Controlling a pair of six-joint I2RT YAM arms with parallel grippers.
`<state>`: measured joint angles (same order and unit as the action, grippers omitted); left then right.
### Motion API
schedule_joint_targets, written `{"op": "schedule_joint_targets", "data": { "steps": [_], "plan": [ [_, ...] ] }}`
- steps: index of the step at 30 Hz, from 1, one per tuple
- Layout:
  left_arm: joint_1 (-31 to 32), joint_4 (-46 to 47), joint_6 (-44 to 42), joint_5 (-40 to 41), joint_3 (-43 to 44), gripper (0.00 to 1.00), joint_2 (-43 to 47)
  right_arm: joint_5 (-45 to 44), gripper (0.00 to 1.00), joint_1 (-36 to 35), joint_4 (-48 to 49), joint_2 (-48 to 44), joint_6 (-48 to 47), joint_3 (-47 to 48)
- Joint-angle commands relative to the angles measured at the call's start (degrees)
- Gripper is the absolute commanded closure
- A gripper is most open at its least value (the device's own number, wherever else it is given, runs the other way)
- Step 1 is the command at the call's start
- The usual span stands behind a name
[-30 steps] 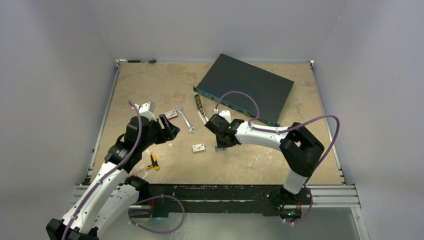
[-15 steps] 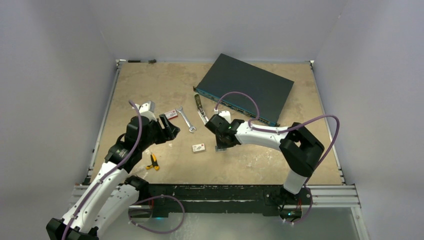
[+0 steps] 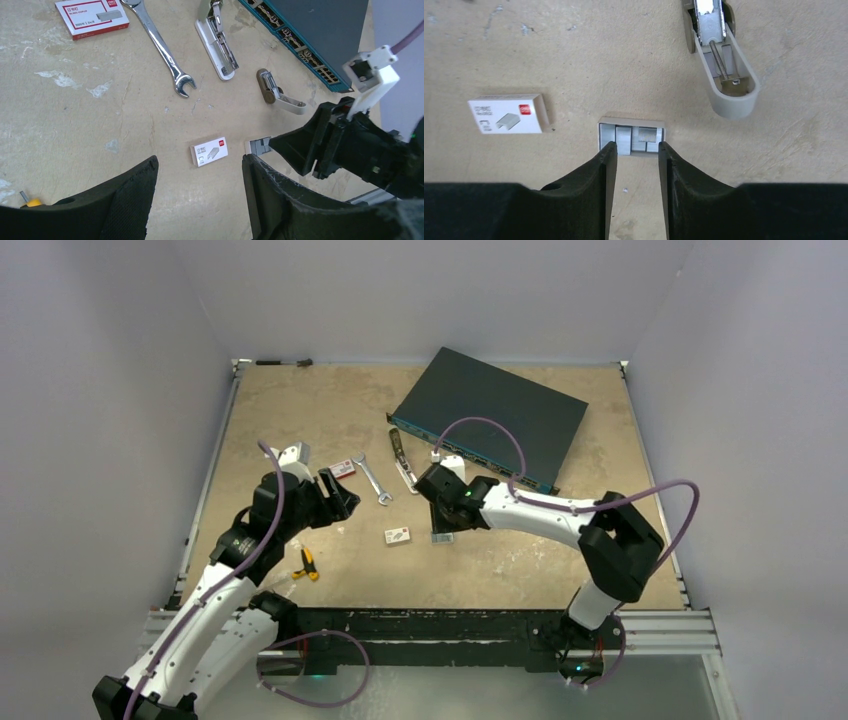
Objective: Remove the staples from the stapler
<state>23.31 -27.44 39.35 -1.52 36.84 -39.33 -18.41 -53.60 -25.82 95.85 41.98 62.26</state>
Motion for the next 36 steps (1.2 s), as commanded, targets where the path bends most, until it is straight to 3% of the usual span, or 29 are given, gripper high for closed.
{"op": "schedule_joint_targets", "data": {
  "steps": [1,8,14,17,24,36],
  "plan": [
    [-0.28,1.80,-1.23,-0.46,-0.03,0.39,-0.36,-1.22,0.58,0.12,-2.17,-4.77,-0.35,1.80],
    [-0.28,2.26,-1.61,-1.92,1.47,0.39,-3.44,0.02,0.44,2.41,0.44,-7.07,-0.43,-3.26],
    [0.16,8.78,1.52,-6.30,-0.71,0.40,-9.35,3.08,0.41,5.05,5.05,-9.45,-0.23,-7.85],
    [2.20,9.69,2.62,-5.56,-1.01,0.42,-13.72,4.37,0.44,5.54,6.75,-9.81,-0.41,-9.62],
    [8.39,14.56,5.22,-1.18,-4.96,0.43,-16.18,5.16,0.62,6.19,8.56,-8.01,-1.73,-10.63],
    [8.51,17.43,5.95,-0.26,-8.07,0.43,-17.83,7.07,0.71,6.54,10.04,-4.74,-2.90,-10.94]
  ]
}}
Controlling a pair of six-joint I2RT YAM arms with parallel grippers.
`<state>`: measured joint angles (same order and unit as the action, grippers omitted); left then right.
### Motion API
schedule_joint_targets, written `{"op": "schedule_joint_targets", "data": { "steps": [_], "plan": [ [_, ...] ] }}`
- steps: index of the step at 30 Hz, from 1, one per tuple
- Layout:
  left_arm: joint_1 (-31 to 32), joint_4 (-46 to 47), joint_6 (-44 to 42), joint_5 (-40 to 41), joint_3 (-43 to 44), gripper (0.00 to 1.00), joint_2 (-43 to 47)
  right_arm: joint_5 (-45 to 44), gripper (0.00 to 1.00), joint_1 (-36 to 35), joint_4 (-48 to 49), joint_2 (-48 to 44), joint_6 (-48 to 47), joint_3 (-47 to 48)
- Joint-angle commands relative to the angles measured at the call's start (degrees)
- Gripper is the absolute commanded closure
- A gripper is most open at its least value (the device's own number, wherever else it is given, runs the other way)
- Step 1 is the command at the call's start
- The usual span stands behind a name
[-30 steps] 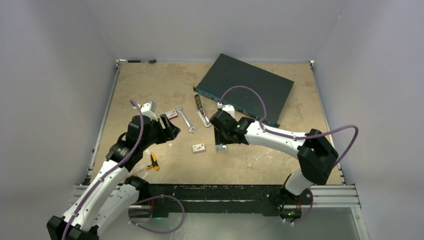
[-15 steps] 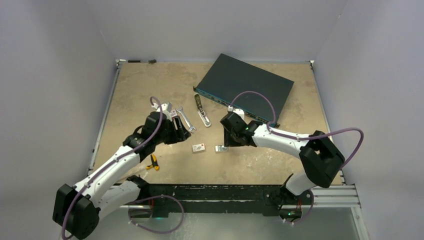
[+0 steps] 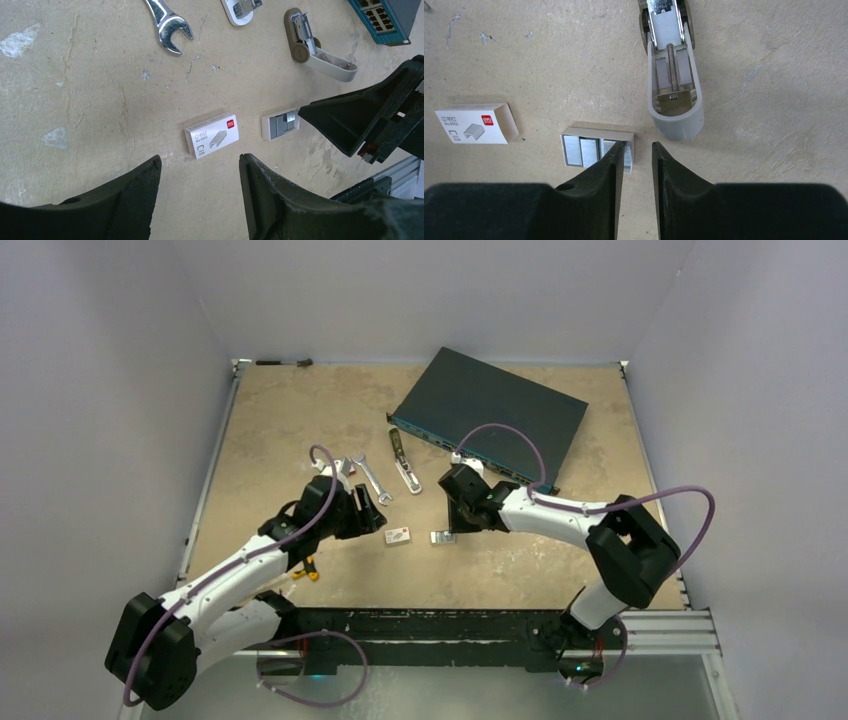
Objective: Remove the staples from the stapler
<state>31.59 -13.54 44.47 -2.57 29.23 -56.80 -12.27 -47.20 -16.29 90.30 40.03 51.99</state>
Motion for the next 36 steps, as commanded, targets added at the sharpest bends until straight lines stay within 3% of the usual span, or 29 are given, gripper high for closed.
{"op": "schedule_joint_targets", "data": {
  "steps": [1,16,23,28,36],
  "plan": [
    [0.22,3.64,0.88,0.81,-0.61,0.43,-0.45,1.01,0.72,0.16,0.48,0.76,-0.99,-0.86],
    [0.21,5.76,0.88,-0.06,-1.03,0.43,-2.20,1.91,0.78,0.18,1.49,0.16,-0.63,-3.40],
    [0.22,6.30,0.54,-0.87,-1.43,0.44,-2.78,1.97,0.91,0.18,1.45,0.50,-1.31,-2.23],
    [0.62,8.31,-0.33,-4.07,-2.32,0.49,-4.17,1.13,0.96,0.15,0.49,-0.32,-1.86,-1.69],
    [2.31,9.12,0.03,-2.53,-4.31,0.59,-6.86,0.41,0.96,0.16,-0.66,-1.68,-1.98,-0.96]
  ]
}}
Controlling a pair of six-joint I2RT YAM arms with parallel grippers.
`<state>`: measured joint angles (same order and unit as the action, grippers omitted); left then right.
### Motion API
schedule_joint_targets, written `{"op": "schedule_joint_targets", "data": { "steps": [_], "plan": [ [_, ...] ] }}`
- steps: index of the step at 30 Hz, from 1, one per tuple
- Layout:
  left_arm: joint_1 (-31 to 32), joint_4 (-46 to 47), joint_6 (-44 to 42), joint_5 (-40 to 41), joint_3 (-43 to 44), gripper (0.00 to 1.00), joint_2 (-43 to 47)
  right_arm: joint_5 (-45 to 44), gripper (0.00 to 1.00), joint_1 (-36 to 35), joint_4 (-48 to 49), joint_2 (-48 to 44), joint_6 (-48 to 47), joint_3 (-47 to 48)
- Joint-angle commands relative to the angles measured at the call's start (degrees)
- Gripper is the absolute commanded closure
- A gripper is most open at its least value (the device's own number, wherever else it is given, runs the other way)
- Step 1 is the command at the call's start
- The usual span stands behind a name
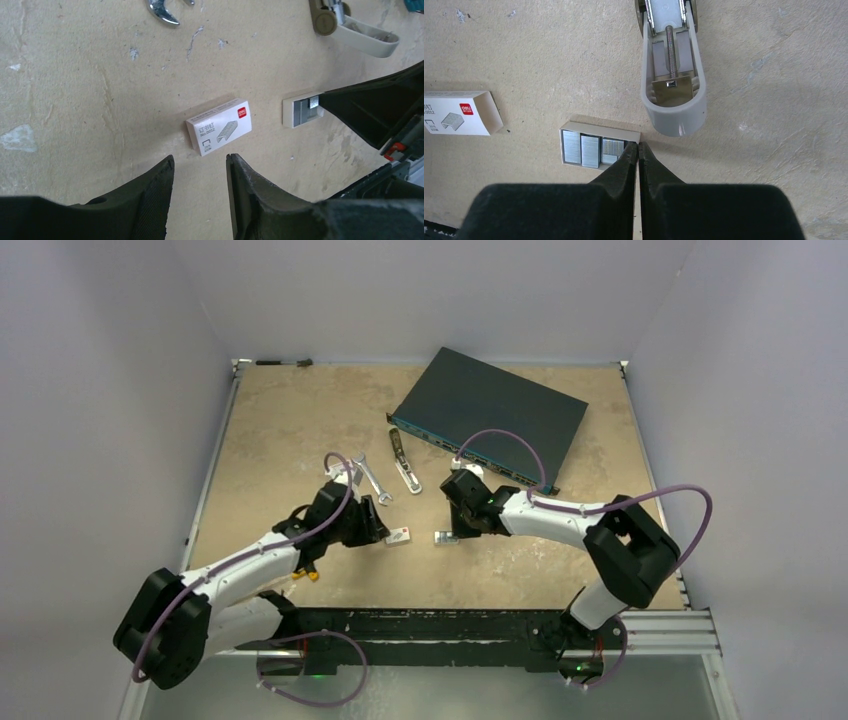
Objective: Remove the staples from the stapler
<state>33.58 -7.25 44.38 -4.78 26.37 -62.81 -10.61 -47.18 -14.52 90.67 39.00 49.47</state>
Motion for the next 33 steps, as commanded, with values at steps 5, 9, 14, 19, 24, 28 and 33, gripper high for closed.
{"op": "schedule_joint_targets", "data": {
  "steps": [5,9,14,19,24,28,33],
  "plan": [
    [0.30,8.15,0.87,-0.57,-3.17,0.65,-2.70,-1.33,0.97,0.09,-3.00,-2.67,-0.88,1.59],
    [0.29,13.47,1.11,-2.77,-4.13,0.69,-5.64,-1.35,0.97,0.12,-3.22,-3.05,-0.82,1.70],
    [0.34,17.49,1.56,-3.73,-5.40,0.71,-6.26,-1.39,0.97,0.14,-2.79,-3.09,-0.86,1.63],
    [0.32,17.65,0.46,-3.46,-5.45,0.71,-7.14,-2.20,0.98,0.08,-0.44,-1.13,-2.84,3.26],
    [0.35,18.06,-0.70,-3.70,-5.15,0.71,-8.10,-1.40,1.00,-0.02,0.92,1.49,-4.26,5.90],
    [0.34,17.35,-1.66,-3.26,-4.80,0.71,-8.20,-0.90,1.00,-0.12,1.47,3.57,-5.81,8.59],
    [0.34,17.43,-2.00,-3.06,-4.92,0.72,-8.44,-0.65,1.00,-1.06,0.78,6.49,-7.22,11.50]
  ]
}}
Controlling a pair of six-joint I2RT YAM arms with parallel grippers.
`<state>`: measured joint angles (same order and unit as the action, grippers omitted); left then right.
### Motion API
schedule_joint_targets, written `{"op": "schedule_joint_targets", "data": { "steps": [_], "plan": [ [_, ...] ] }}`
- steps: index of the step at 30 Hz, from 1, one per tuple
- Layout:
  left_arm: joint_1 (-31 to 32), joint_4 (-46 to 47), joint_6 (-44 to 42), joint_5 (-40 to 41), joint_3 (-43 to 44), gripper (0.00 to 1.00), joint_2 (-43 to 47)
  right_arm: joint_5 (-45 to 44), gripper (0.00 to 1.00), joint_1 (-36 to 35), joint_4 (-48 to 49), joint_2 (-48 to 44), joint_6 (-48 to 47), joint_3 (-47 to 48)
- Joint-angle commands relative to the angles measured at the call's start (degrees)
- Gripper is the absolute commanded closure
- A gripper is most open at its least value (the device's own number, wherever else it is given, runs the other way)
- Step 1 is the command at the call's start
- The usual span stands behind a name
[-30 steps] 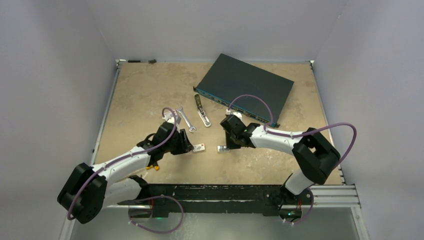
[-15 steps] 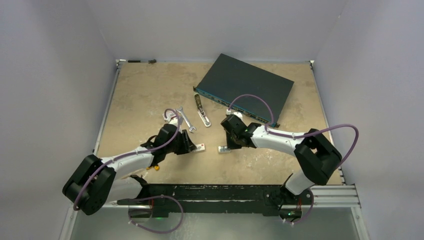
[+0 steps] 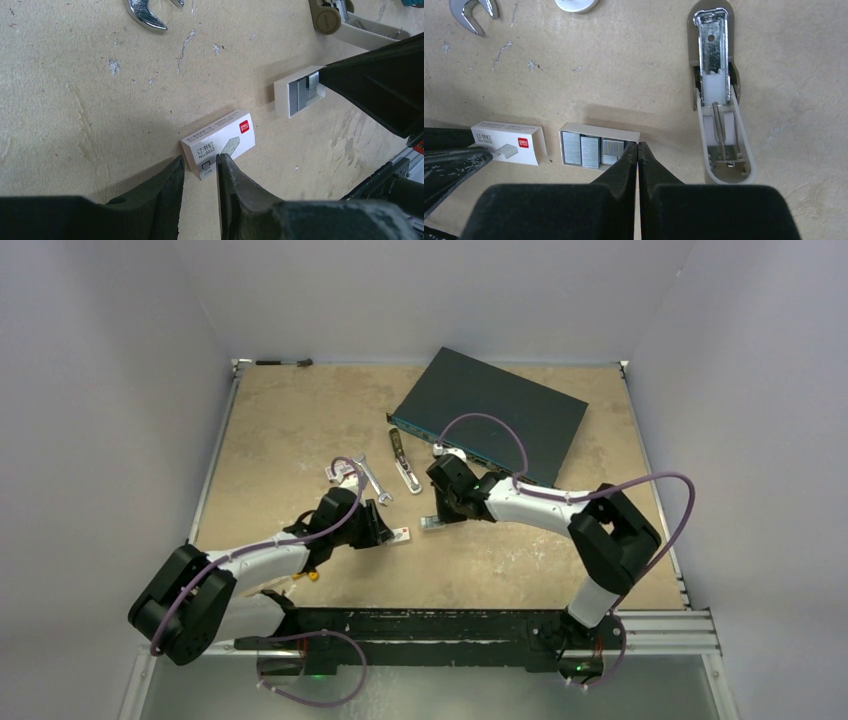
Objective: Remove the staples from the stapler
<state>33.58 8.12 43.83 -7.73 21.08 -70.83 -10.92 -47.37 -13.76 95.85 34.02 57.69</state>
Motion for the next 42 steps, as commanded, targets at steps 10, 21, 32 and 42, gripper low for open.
{"op": "schedule_joint_targets", "data": {
  "steps": [10,21,32,42],
  "plan": [
    [0.30,2.79,-1.81,-0.86,0.28,0.72,-1.23,-0.49,1.00,-3.02,0.75,4.75,-1.95,5.25],
    [0.33,3.12,-2.04,-1.27,0.61,0.72,-1.66,-0.08,1.00,-3.94,0.21,5.56,-1.77,6.46],
    [0.34,3.36,-1.95,-1.50,0.63,0.72,-1.76,-0.08,1.00,-4.85,-1.51,5.90,-1.50,7.08],
    [0.29,3.33,-2.09,-1.50,0.52,0.72,-1.86,0.37,1.00,-5.43,-2.23,6.15,-1.15,6.91]
  ]
}}
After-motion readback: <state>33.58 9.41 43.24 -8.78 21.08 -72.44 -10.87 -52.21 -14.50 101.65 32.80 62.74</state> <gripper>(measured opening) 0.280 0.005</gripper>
